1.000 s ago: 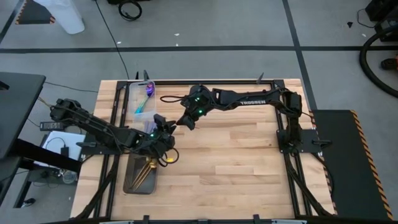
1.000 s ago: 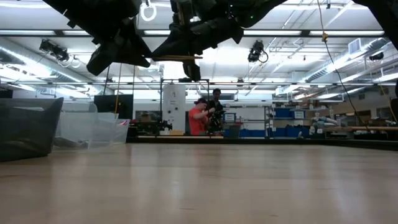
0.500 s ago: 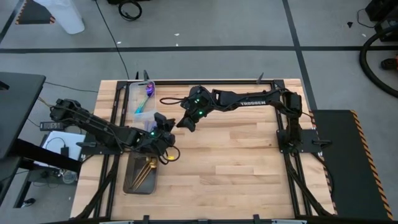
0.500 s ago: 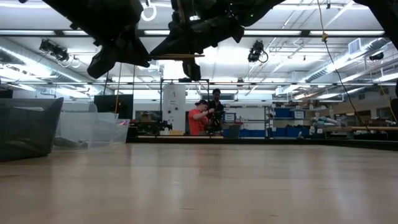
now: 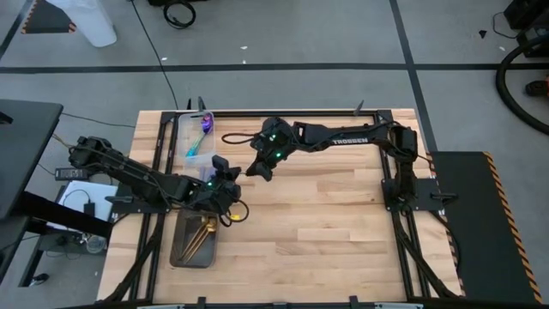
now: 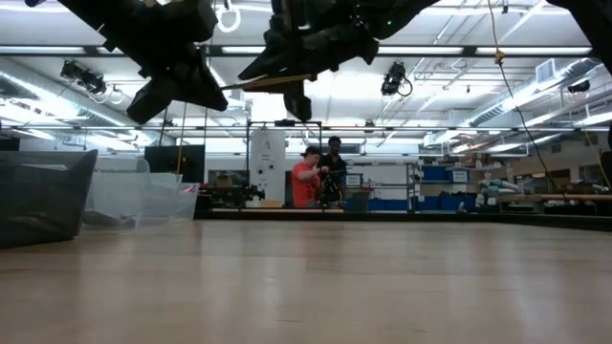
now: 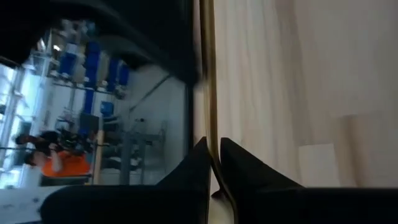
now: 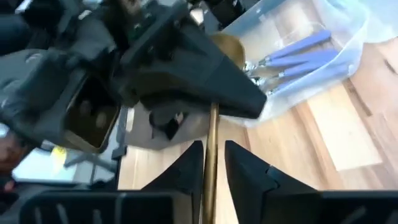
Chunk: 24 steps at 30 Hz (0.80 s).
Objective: Sort silverware by color (type)
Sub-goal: Put the gold spoon into the black bin
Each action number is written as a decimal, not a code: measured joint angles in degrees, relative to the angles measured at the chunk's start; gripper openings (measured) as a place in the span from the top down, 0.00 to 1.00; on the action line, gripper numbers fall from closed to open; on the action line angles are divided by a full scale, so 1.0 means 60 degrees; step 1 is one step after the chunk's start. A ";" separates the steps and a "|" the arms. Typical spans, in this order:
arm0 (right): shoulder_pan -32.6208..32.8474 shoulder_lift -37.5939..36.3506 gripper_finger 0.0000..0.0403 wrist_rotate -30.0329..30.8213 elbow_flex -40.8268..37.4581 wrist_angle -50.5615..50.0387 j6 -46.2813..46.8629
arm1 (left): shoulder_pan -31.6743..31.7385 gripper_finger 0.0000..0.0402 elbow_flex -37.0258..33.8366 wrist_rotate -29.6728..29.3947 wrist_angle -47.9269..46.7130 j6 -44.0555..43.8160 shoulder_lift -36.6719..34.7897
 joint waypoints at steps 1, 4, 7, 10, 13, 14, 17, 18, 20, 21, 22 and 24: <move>-0.0089 -0.0128 0.79 -0.0004 -0.0003 -0.0027 -0.0207 | -0.0002 0.92 0.0000 0.0085 -0.0151 -0.0214 0.0000; -0.0305 -0.0605 0.77 0.0521 0.0010 -0.0317 -0.0943 | -0.0020 0.92 0.0002 0.0134 -0.0506 -0.0776 -0.0003; -0.0469 -0.0837 0.74 0.1174 0.0008 -0.0715 -0.1479 | -0.0152 0.92 0.0004 0.0156 -0.0863 -0.1293 -0.0034; -0.0697 -0.1009 0.71 0.1412 0.0004 -0.0960 -0.1800 | -0.0273 0.92 0.0004 0.0377 -0.1047 -0.1901 -0.0107; -0.0912 -0.1099 0.68 0.1478 0.0004 -0.1179 -0.2035 | -0.0401 0.92 0.0000 0.0786 -0.1543 -0.2892 -0.0391; -0.0963 -0.1099 0.68 0.1557 0.0004 -0.1321 -0.2120 | -0.0418 0.92 0.0016 0.0927 -0.1609 -0.3320 -0.0500; -0.1068 -0.1096 0.65 0.1868 0.0001 -0.1544 -0.2379 | -0.0568 0.92 0.0000 0.1587 -0.2366 -0.4792 -0.1031; -0.1071 -0.1096 0.65 0.2023 0.0004 -0.1598 -0.2502 | -0.0616 0.92 0.0005 0.1836 -0.2430 -0.5345 -0.1201; -0.1071 -0.1096 0.64 0.2281 0.0004 -0.1724 -0.2687 | -0.0712 0.92 0.0015 0.2415 -0.2868 -0.6499 -0.1596; -0.1071 -0.1096 0.64 0.2422 0.0004 -0.1748 -0.2785 | -0.0755 0.92 0.0004 0.2672 -0.3080 -0.7148 -0.1786; -0.1073 -0.1096 0.64 0.2541 0.0004 -0.1775 -0.2910 | -0.0780 0.92 0.0010 0.2926 -0.3148 -0.7851 -0.1931; -0.1009 -0.1096 0.65 0.2816 -0.0009 -0.1823 -0.3125 | -0.0812 0.92 0.0012 0.3339 -0.3583 -0.9164 -0.2202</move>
